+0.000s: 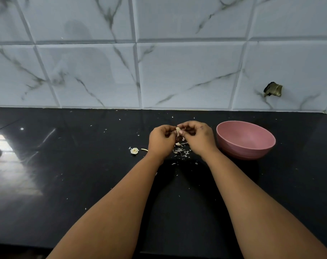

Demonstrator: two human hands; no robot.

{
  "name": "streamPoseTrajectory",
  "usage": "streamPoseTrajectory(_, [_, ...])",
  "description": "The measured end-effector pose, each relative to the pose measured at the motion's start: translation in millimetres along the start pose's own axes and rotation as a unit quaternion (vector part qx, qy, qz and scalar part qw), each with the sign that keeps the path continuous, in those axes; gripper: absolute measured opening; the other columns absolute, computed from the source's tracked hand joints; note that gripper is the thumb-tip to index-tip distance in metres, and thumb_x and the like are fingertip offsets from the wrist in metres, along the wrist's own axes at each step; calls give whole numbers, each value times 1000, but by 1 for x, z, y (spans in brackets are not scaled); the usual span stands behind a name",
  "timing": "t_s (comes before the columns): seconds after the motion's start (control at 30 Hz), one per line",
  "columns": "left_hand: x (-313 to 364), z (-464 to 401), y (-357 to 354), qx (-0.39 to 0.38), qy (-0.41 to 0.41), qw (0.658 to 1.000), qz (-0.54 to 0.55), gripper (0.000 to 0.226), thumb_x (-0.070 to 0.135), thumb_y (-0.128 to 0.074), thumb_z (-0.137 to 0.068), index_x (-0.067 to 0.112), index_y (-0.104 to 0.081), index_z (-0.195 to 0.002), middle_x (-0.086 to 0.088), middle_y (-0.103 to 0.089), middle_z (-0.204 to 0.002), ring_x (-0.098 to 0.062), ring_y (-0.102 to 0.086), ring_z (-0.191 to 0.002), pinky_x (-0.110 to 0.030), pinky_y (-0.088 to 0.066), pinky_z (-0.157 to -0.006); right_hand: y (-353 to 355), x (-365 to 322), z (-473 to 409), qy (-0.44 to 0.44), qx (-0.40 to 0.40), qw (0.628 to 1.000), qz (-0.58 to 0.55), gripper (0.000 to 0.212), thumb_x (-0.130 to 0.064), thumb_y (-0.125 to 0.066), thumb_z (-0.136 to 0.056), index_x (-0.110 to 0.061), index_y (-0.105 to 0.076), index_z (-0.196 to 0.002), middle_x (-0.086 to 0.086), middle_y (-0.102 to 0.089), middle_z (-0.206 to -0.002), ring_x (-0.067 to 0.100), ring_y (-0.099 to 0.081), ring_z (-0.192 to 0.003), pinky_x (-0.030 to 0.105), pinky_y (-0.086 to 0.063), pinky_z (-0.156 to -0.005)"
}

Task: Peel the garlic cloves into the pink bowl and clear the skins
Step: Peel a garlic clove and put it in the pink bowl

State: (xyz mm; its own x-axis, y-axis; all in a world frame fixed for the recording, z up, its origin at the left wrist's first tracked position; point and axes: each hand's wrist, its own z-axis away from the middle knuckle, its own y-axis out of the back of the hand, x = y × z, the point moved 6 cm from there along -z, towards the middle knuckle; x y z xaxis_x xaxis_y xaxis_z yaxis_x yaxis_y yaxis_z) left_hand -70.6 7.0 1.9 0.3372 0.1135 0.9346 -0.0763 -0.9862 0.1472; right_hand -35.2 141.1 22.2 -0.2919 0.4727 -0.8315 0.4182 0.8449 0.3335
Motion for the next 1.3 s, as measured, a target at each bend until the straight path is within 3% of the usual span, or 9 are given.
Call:
streamPoseTrajectory(0.17, [0,0,1,21,10,999,24,8,13,-66,-91,12,-69,-99,0,-75,-79,-10,-74,-74,-28,-60,-72,0,3,-2,-25,21,999,-24,9,-13,-74,-84,-21,-72,-86,-4,-69,-75,-2,-63,-62,15,-53,-60])
streamPoseTrajectory(0.3, [0,0,2,16,-6,1000,12,6,18,-70,-91,13,-70,-88,1,-74,-72,-9,-72,-69,-29,-60,-71,-1,4,0,-43,13,997,-56,18,-6,-72,-85,-23,-70,-84,3,-71,-80,17,-69,-76,28,-58,-72])
streamPoseTrajectory(0.47, [1,-1,4,-1,9,998,65,8,12,-71,-90,15,-72,-83,0,-72,-70,-7,-68,-66,-26,-58,-68,-3,3,2,-69,-11,989,-130,16,1,-69,-86,-15,-69,-86,-2,-70,-75,6,-68,-67,17,-54,-65])
streamPoseTrajectory(0.6, [4,0,4,-11,8,998,58,16,6,-66,-92,16,-73,-81,-1,-72,-71,-9,-68,-66,-30,-59,-71,-1,6,3,-89,-18,980,-180,14,2,-70,-85,-13,-70,-86,-7,-70,-66,3,-67,-63,16,-54,-61])
streamPoseTrajectory(0.77, [6,0,6,10,-6,1000,-6,18,11,-67,-91,22,-71,-78,-5,-74,-75,-24,-72,-76,-44,-60,-79,0,9,3,-102,-13,980,-170,11,-1,-73,-83,-11,-72,-88,-6,-71,-69,5,-68,-66,17,-53,-63])
streamPoseTrajectory(0.9, [10,1,5,8,-24,999,-41,11,13,-68,-90,18,-74,-82,-1,-74,-73,-19,-72,-75,-43,-60,-78,2,9,2,-94,5,985,-142,9,-4,-74,-83,-12,-71,-86,1,-70,-76,8,-66,-69,18,-55,-68])
streamPoseTrajectory(1.0, [10,2,6,12,-36,996,-77,6,17,-70,-88,15,-76,-86,2,-73,-71,-14,-71,-72,-36,-60,-74,1,8,2,-82,-2,991,-105,8,-6,-75,-83,-9,-72,-90,9,-71,-82,16,-66,-76,28,-57,-78])
streamPoseTrajectory(1.1, [14,2,9,27,-48,992,-113,9,24,-73,-84,16,-76,-81,7,-71,-64,-5,-69,-66,-29,-57,-71,0,6,2,-60,-13,996,-67,9,-6,-74,-83,-14,-71,-86,12,-72,-85,21,-68,-78,34,-58,-79])
streamPoseTrajectory(1.3, [13,2,12,34,-30,993,-106,8,22,-77,-79,14,-76,-77,3,-72,-66,-12,-71,-67,-39,-61,-72,-4,6,2,-58,-39,994,-88,22,2,-68,-85,-19,-68,-80,10,-72,-84,21,-70,-79,38,-59,-81])
